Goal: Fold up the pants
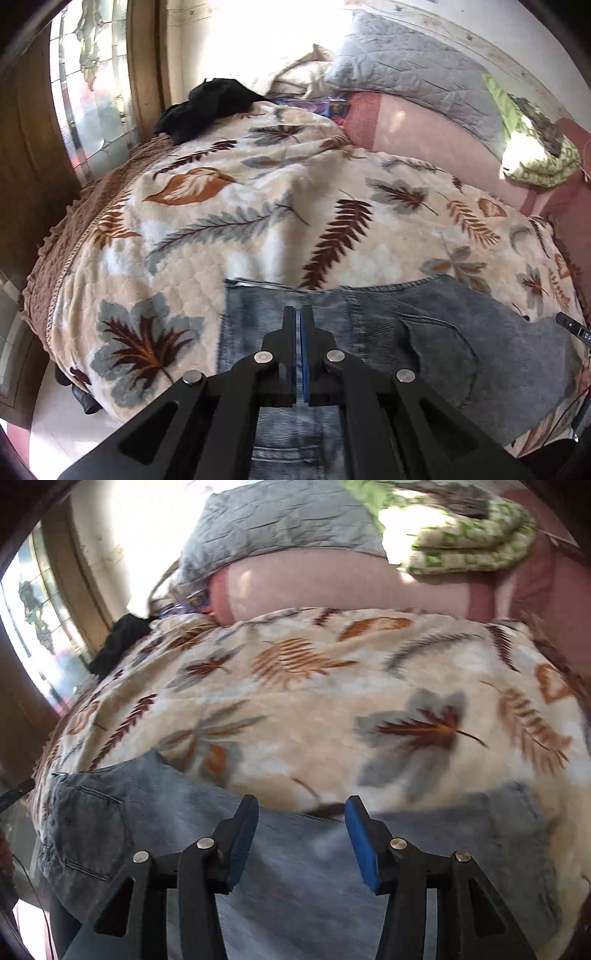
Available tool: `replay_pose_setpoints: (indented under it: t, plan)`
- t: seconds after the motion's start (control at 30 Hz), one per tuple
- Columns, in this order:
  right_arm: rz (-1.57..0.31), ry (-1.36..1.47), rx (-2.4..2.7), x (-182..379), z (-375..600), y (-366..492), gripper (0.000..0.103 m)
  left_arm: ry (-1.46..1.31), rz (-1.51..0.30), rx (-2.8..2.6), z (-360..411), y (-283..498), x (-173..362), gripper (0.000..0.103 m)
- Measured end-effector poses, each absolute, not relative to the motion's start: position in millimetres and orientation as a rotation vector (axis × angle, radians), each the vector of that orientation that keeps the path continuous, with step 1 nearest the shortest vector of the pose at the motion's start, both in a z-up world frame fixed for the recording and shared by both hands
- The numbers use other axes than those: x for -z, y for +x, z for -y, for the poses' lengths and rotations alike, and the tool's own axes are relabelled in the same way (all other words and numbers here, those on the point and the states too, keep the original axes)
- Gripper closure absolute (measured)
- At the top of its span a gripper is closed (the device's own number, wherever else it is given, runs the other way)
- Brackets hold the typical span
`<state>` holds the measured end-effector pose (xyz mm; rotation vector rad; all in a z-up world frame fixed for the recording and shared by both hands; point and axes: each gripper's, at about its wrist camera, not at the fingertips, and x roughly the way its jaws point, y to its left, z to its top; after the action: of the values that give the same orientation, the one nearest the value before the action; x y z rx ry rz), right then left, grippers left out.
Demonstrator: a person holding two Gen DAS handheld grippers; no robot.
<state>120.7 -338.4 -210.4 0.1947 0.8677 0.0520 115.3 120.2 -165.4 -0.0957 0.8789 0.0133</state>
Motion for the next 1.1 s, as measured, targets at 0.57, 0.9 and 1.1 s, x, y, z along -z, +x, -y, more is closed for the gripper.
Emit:
replay_pose_setpoints:
  t: [0.57, 0.9, 1.1]
  plan:
    - [-0.802, 0.874, 0.214, 250.9, 530.6, -15.7, 0.051, 0.121, -1.089, 0.236, 27.6, 87.7, 227.2, 0.102]
    - [-0.713, 0.775, 0.307, 230.9, 522.4, -28.1, 0.089, 0.169, -1.097, 0.231, 26.6, 91.7, 234.9, 0.101]
    - [-0.850, 0.764, 0.326, 251.1, 524.3, -39.5, 0.085, 0.147, -1.111, 0.233, 24.2, 95.2, 235.1, 0.101]
